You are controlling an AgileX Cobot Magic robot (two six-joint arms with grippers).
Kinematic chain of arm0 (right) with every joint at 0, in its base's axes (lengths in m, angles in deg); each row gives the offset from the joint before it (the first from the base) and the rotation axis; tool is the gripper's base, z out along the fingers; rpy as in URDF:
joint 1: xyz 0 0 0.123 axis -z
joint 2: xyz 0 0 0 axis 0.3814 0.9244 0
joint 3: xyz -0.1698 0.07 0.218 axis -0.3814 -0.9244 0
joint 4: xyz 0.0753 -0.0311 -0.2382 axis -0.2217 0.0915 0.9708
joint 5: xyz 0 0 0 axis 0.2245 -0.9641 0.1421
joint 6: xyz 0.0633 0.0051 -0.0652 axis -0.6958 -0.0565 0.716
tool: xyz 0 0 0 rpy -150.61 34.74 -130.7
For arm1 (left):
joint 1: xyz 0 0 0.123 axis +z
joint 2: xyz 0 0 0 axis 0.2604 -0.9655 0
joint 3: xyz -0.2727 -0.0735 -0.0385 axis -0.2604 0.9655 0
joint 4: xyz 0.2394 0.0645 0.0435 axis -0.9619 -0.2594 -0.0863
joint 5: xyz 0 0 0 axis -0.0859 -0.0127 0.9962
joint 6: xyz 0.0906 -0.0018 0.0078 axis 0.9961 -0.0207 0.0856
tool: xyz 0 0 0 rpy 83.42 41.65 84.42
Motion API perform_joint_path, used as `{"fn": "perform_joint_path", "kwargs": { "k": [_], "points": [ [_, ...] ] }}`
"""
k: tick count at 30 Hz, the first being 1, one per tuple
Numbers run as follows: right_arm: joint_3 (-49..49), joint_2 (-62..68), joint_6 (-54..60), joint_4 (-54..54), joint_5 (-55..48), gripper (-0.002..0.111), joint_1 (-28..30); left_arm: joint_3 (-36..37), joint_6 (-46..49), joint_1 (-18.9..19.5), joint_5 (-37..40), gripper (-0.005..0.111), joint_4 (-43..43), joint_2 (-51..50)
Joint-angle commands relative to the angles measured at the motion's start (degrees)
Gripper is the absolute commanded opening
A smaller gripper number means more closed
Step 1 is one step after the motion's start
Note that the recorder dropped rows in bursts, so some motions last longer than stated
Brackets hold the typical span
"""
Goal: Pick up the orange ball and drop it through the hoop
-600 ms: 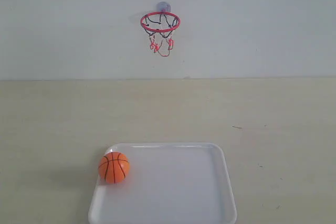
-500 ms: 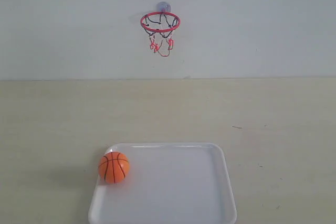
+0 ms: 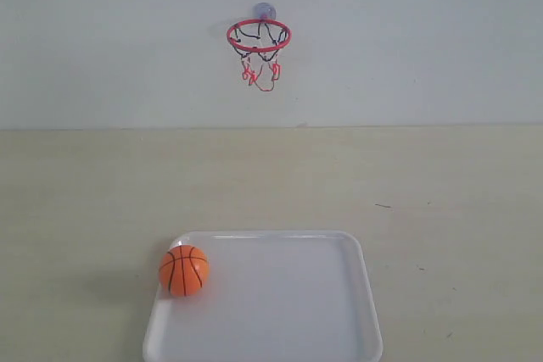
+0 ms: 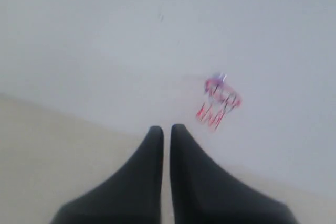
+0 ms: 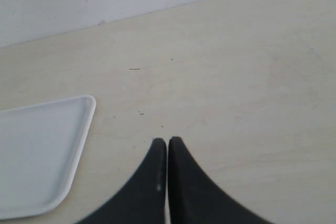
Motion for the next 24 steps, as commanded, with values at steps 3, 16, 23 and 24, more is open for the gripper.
{"fn": "perform_joint_path", "kwargs": {
  "k": [3, 16, 23, 24],
  "points": [
    [0.02, -0.27, 0.30, 0.71, 0.31, 0.000, 0.40, -9.34, -0.62, 0.00, -5.30, 0.004, 3.95, 0.13],
    [0.02, -0.27, 0.30, 0.71, 0.31, 0.000, 0.40, -13.99, -1.73, -0.09, -15.69, 0.004, 3.29, -4.78],
    [0.02, -0.27, 0.30, 0.71, 0.31, 0.000, 0.40, -32.72, 12.68, -0.09, 20.90, 0.004, 1.19, -36.77],
    [0.02, -0.27, 0.30, 0.71, 0.31, 0.000, 0.40, -35.31, 15.47, -0.09, 26.87, 0.004, 1.94, -40.81]
  ]
}}
